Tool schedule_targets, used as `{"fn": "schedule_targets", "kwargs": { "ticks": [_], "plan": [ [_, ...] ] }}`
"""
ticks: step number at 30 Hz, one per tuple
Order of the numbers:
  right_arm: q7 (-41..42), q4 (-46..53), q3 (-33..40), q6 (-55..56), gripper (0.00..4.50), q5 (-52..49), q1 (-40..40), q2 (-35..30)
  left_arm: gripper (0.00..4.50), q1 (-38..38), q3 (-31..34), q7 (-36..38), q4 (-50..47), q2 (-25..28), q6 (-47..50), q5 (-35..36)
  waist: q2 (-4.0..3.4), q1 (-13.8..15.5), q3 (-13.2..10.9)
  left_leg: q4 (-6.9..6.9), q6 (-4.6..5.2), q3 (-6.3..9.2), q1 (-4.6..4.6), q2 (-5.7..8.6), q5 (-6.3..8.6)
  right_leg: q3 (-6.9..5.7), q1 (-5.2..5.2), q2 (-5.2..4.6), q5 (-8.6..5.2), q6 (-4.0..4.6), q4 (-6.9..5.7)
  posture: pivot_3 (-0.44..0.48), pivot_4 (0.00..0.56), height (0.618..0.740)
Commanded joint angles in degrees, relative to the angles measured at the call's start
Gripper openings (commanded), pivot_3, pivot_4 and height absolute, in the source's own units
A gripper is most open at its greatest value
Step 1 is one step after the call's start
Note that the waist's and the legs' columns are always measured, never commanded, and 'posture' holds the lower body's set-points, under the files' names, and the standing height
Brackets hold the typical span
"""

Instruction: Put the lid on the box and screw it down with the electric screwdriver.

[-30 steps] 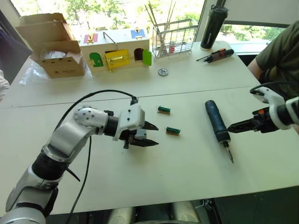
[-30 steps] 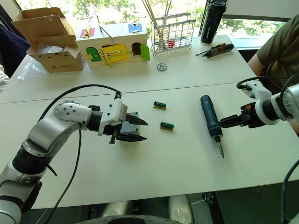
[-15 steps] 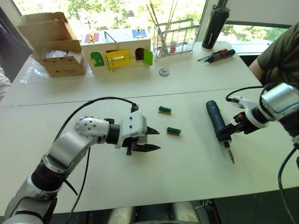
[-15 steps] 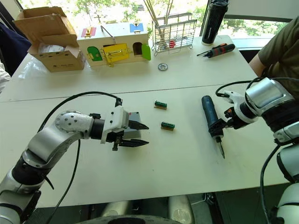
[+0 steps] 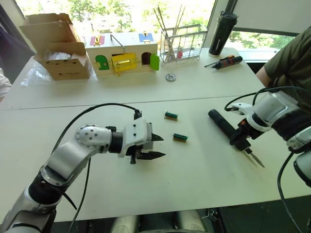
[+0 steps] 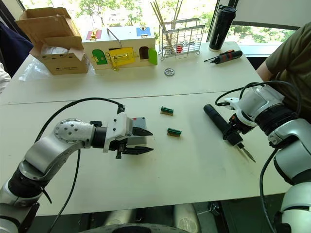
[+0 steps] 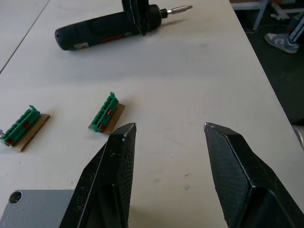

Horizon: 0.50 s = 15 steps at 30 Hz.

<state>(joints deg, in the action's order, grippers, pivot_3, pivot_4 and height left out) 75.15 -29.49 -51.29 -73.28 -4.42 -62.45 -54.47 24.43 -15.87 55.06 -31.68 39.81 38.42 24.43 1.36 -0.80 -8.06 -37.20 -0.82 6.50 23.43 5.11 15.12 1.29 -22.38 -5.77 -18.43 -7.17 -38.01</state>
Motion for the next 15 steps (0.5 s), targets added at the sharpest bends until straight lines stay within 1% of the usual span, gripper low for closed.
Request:
{"fn": "schedule_targets", "kwargs": {
  "ticks": [1, 5, 7, 8, 11, 13, 14, 15],
  "plan": [
    [2.42, 1.89, -2.72, 0.74, 1.75, 0.53, 4.21, 1.64, 2.30, 0.68, 1.03, 0.02, -0.41, -0.22, -0.82, 0.40, 0.05, 0.08, 0.03, -0.01, -0.01, 0.03, -0.01, 0.00, 0.00, -0.02, 0.03, 0.00, 0.00, 0.00, 0.01, 0.000, 0.150, 0.740],
    [2.75, 1.86, -1.44, 1.29, 1.75, 2.29, 5.62, 1.28, 2.30, 0.96, 1.01, 0.06, 0.50, -0.43, -1.31, 0.05, 0.24, 0.30, 0.15, -0.01, -0.04, 0.09, -0.05, 0.02, 0.02, -0.07, 0.05, -0.01, 0.00, 0.00, 0.06, 0.000, 0.150, 0.740],
    [2.57, 0.90, 0.31, 2.54, 1.75, 3.25, 5.25, 1.33, 2.30, 1.01, 1.09, 0.22, 1.19, -0.30, -1.62, -0.14, 0.28, 0.31, 0.18, -0.03, -0.04, 0.11, -0.06, 0.03, 0.03, -0.09, 0.05, -0.02, 0.00, 0.00, 0.08, 0.000, 0.150, 0.740],
    [2.42, 0.44, 1.38, 3.75, 1.75, 3.89, 4.84, 1.13, 2.30, 1.04, 1.23, 0.34, 1.54, -0.08, -1.76, -0.25, 0.31, 0.26, 0.19, -0.03, -0.05, 0.11, -0.06, 0.03, 0.03, -0.09, 0.06, -0.02, 0.00, 0.00, 0.08, 0.000, 0.150, 0.740],
    [3.54, -0.55, 5.64, 2.76, 1.75, 3.42, 1.58, 0.80, 2.30, 1.21, 2.84, 1.07, 3.75, 0.85, -2.37, 0.01, 0.25, 0.14, 0.15, -0.02, -0.05, 0.10, -0.06, 0.03, 0.02, -0.08, 0.12, -0.02, 0.00, 0.00, 0.08, 0.000, 0.150, 0.740],
    [3.42, -1.22, 11.48, -2.60, 1.75, 0.68, -2.75, 1.14, 2.30, 1.54, 4.48, 1.99, 6.12, 1.77, -3.22, 0.18, -0.10, -0.14, -0.06, -0.02, -0.06, 0.05, -0.03, 0.04, 0.02, -0.07, 0.07, -0.02, 0.00, 0.00, 0.05, 0.000, 0.150, 0.740],
    [2.41, -1.33, 15.13, -4.52, 1.75, -0.37, -4.76, 1.07, 2.30, 1.94, 5.49, 2.35, 7.50, 2.12, -3.47, 0.37, -0.38, -0.23, -0.23, 0.00, -0.07, -0.02, 0.01, 0.04, 0.01, 0.00, -0.03, -0.02, 0.00, 0.00, 0.03, 0.000, 0.150, 0.740],
    [1.12, -1.51, 18.47, -6.25, 1.75, -1.28, -6.25, 1.22, 2.30, 2.32, 6.18, 2.66, 8.63, 2.48, -3.75, 0.35, -0.82, -0.36, -0.50, 0.01, -0.07, -0.10, 0.05, 0.05, 0.01, 0.05, -0.12, -0.04, 0.00, 0.00, -0.01, 0.000, 0.150, 0.740]
  ]
}}
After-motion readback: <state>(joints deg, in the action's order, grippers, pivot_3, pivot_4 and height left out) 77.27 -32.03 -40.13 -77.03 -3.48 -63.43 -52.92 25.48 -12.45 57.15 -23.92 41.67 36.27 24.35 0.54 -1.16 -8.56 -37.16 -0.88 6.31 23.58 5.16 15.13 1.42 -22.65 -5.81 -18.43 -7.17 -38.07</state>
